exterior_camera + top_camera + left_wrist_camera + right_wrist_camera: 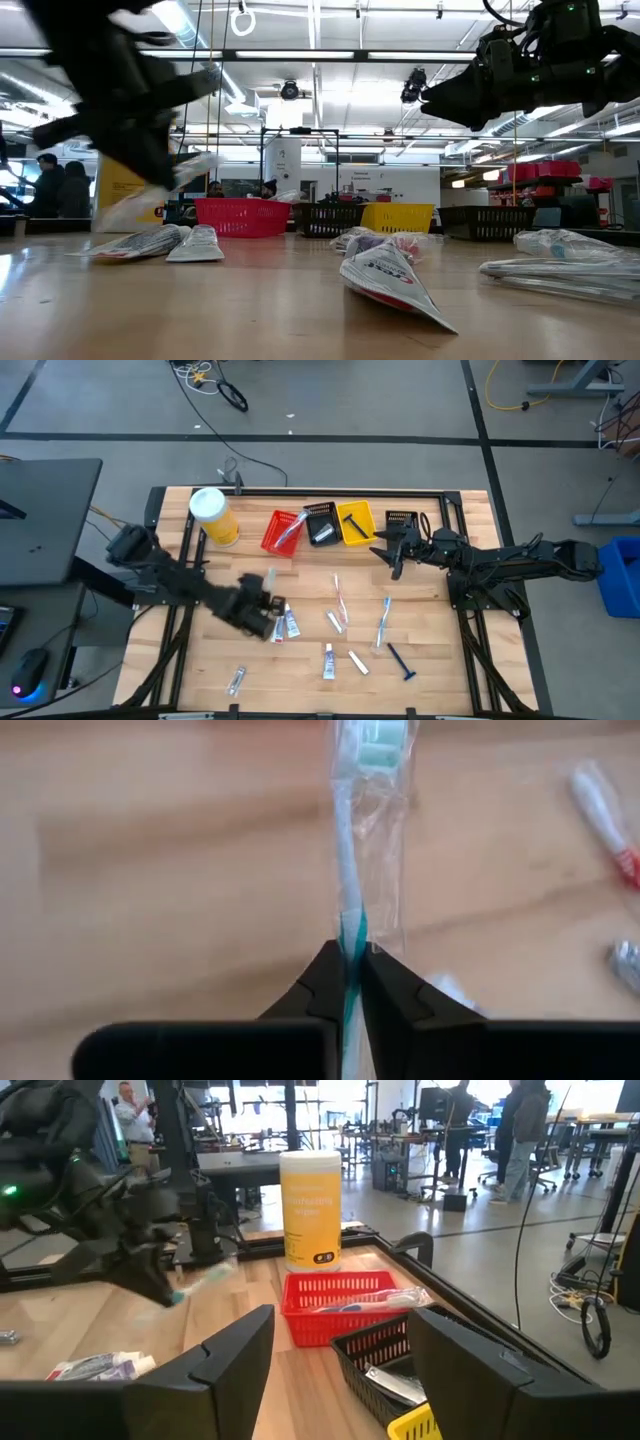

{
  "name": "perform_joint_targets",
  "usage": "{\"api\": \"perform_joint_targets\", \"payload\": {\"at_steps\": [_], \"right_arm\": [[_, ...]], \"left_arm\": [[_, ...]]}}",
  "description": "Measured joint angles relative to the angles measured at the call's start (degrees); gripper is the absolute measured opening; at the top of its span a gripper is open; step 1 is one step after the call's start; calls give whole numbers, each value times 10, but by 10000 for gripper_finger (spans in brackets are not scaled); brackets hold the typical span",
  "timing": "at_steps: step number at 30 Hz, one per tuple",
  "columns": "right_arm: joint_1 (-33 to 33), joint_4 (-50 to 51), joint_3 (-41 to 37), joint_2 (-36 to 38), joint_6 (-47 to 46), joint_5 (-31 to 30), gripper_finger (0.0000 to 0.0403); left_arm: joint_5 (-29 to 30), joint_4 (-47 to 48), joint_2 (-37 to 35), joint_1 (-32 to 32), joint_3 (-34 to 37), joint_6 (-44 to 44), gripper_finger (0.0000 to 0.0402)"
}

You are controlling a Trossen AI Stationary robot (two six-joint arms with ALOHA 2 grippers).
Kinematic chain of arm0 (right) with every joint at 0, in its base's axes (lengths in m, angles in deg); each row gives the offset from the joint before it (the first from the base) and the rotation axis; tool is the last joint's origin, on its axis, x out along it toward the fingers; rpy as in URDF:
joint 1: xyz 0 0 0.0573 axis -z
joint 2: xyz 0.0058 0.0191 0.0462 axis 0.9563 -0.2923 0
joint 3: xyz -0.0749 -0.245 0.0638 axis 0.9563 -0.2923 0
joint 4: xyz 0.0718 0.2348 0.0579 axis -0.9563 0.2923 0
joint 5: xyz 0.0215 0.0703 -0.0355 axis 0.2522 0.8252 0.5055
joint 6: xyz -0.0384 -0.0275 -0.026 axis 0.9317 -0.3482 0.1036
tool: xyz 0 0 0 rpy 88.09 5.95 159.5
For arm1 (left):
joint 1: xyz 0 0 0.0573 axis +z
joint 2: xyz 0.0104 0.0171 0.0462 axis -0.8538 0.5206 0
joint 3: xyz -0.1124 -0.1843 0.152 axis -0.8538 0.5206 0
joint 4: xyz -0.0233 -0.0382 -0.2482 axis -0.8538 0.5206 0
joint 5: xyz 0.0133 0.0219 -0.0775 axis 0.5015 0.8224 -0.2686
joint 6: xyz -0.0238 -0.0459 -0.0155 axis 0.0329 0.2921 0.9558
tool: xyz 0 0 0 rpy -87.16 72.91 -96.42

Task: Pick & Place Travel size toiletries
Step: Put the green toothbrush into the red bin

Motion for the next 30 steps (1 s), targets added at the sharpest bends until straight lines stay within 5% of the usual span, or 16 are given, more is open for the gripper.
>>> {"api": "perform_joint_targets", "payload": {"at_steps": [11, 16, 20, 30], "right_arm": [[0, 39, 0, 0, -11, 0, 214], [0, 33, 0, 0, -11, -1, 215], [0, 32, 0, 0, -11, -1, 223], [0, 33, 0, 0, -11, -2, 241]], "left_arm": [[-2, -8, -1, 220, -136, -471, 22], [-8, -111, -1, 306, -159, -727, 30], [-69, -139, 1, 373, -146, -799, 25], [-79, -228, 14, 440, -52, -847, 25]]}}
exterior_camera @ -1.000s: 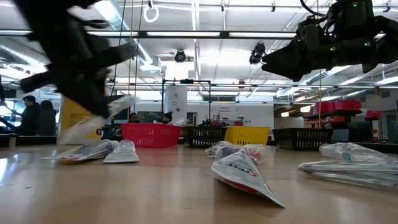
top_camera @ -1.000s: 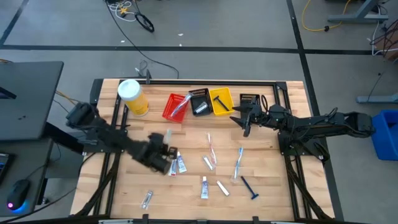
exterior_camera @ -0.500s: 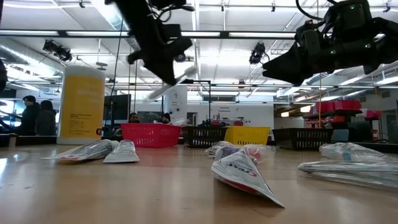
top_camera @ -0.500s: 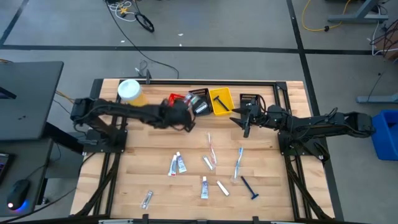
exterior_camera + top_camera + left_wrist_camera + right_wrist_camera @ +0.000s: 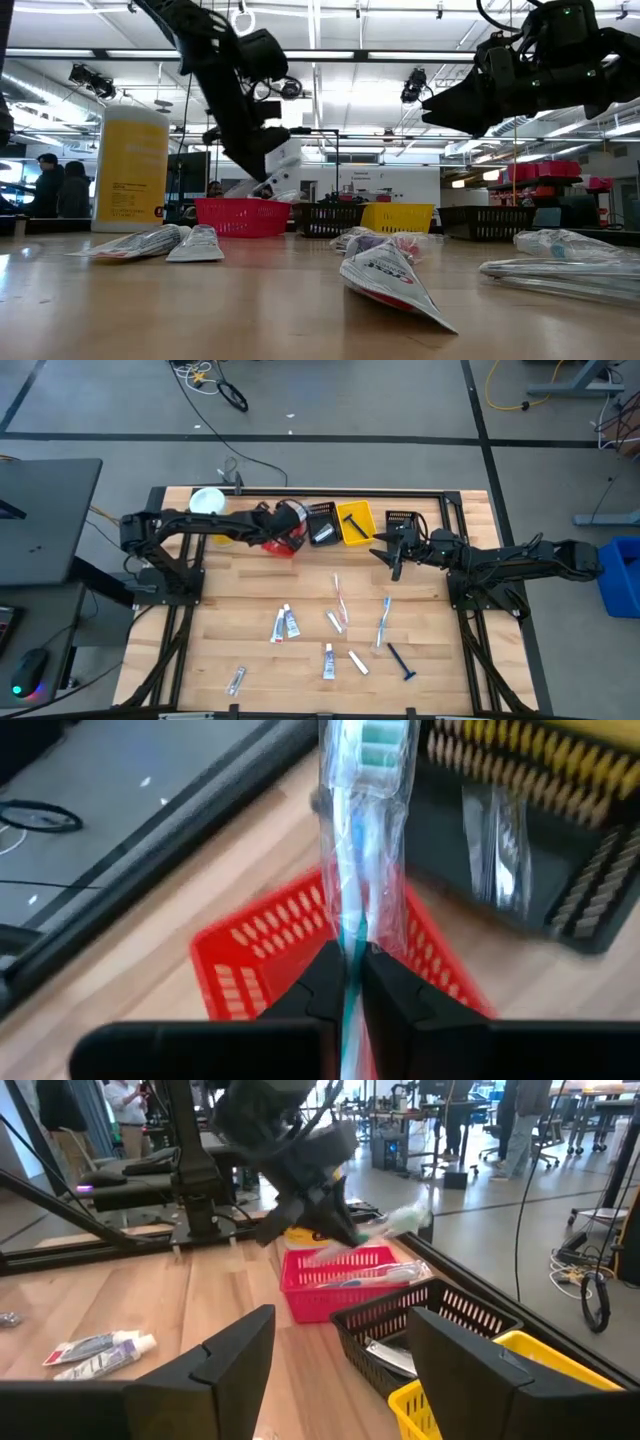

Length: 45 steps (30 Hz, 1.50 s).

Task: Pick & Place Travel size toiletries
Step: Put the green toothbrush into the red bin, then put the silver nail cutter into the left black bin

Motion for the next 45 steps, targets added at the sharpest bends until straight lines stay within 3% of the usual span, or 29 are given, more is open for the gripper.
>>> {"api": "perform_joint_targets", "payload": {"at_steps": [3, 10, 18, 33, 37, 45], "right_arm": [[0, 0, 0, 0, 0, 0, 244], [0, 4, 0, 0, -13, 0, 237], [-2, 5, 0, 0, -13, 0, 222], [-2, 52, 0, 0, -28, 16, 265], [-2, 59, 0, 0, -28, 19, 257], [-3, 61, 0, 0, -22, 97, 234]], "left_arm": [[-2, -30, 5, 0, 16, 1, 22], [-12, 19, 15, 6, 21, 4, 38], [-7, -2, 16, 8, 20, -6, 45], [-20, -9, 16, 27, 20, 6, 99], [-22, -9, 15, 18, 16, 2, 98], [-91, -7, -10, -51, -27, 17, 88]]}}
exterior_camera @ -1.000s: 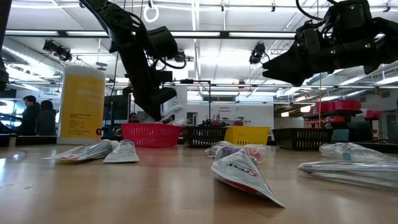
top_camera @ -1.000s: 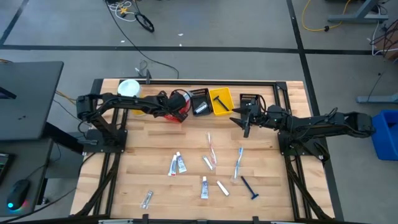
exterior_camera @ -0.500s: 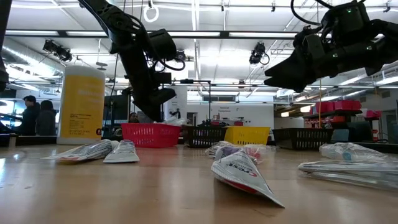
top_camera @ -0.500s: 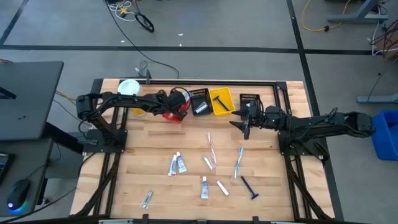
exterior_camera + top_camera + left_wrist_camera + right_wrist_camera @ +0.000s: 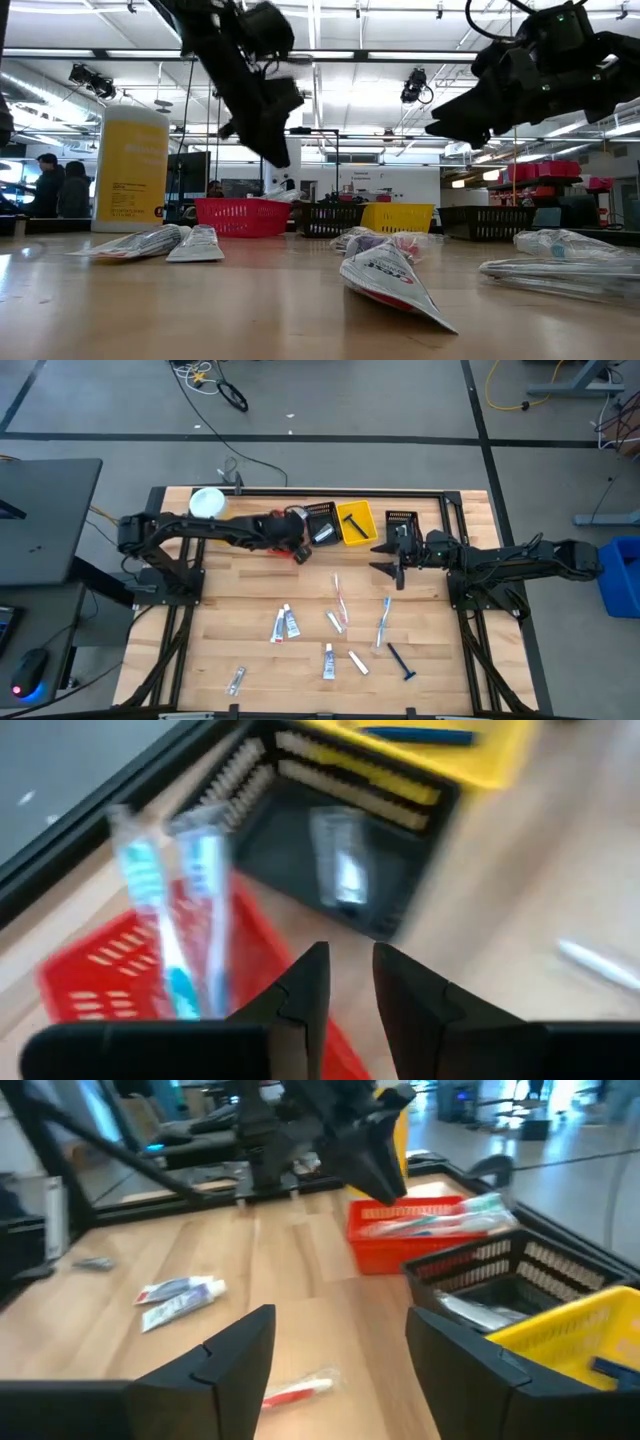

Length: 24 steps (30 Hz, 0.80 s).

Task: Pick & Place Travel size toiletries
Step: Put the silver nail cutter into the left black bin

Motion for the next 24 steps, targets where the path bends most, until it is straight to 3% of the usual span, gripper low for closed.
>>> {"api": "perform_joint_targets", "payload": {"at_steps": [7, 13, 18, 24], "right_arm": [[-7, 9, 0, -11, 37, 4, 236], [-9, 10, 0, -19, 47, 4, 251], [-9, 7, 0, -19, 46, 4, 257], [-9, 8, 0, -19, 44, 4, 246]], "left_arm": [[-2, 7, -13, -93, -4, 77, 96], [-1, -16, -13, -177, -4, 40, 96], [-15, -51, -13, -215, -4, 18, 107], [-30, -48, -12, -249, -3, 83, 132]]}}
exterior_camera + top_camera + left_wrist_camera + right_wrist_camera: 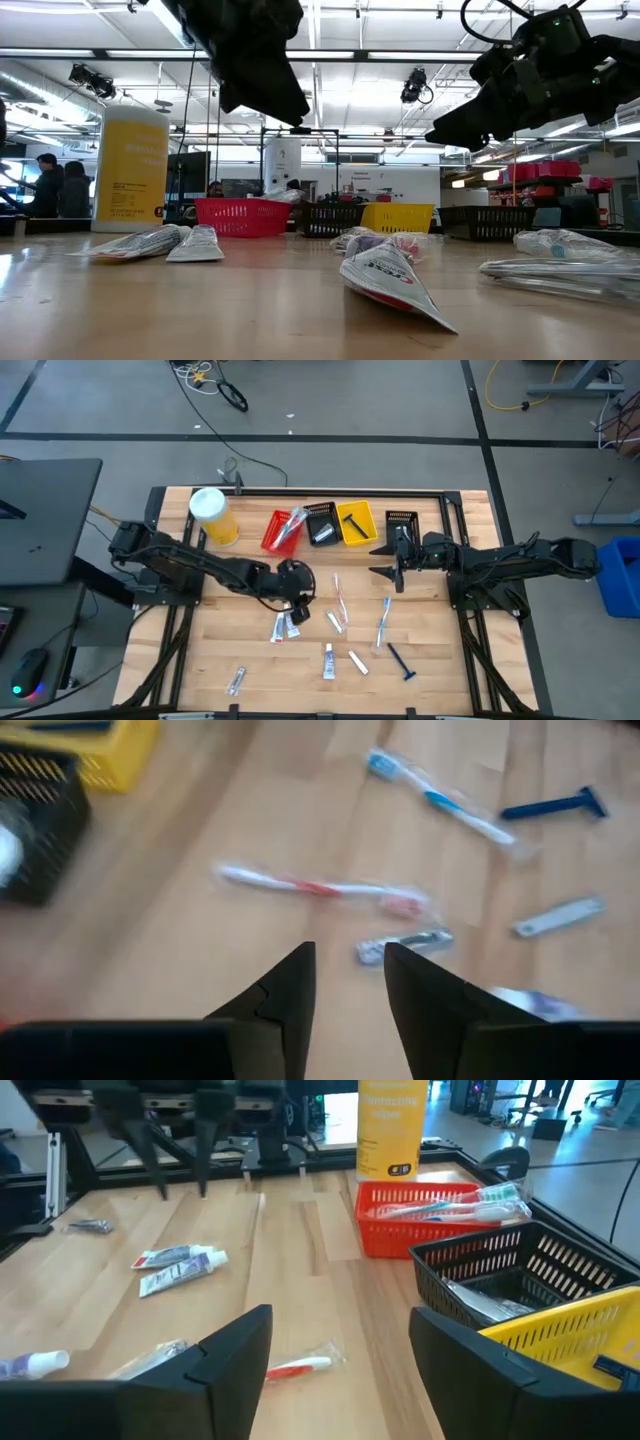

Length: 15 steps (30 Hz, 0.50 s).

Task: Pick & Place Travel size toiletries
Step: Put the silver nail cutter into the left black bin

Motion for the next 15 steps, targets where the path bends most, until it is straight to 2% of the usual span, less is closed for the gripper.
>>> {"api": "perform_joint_targets", "payload": {"at_steps": [6, 11, 15], "right_arm": [[0, -1, 0, 0, 26, -14, 239], [0, -42, 0, 0, 64, -91, 247], [0, -89, 0, 0, 75, -106, 255]], "left_arm": [[-32, 52, 0, -48, 0, 137, 146], [-71, 186, 0, -95, -41, 307, 146], [-123, 274, 0, -138, -67, 464, 146]]}}
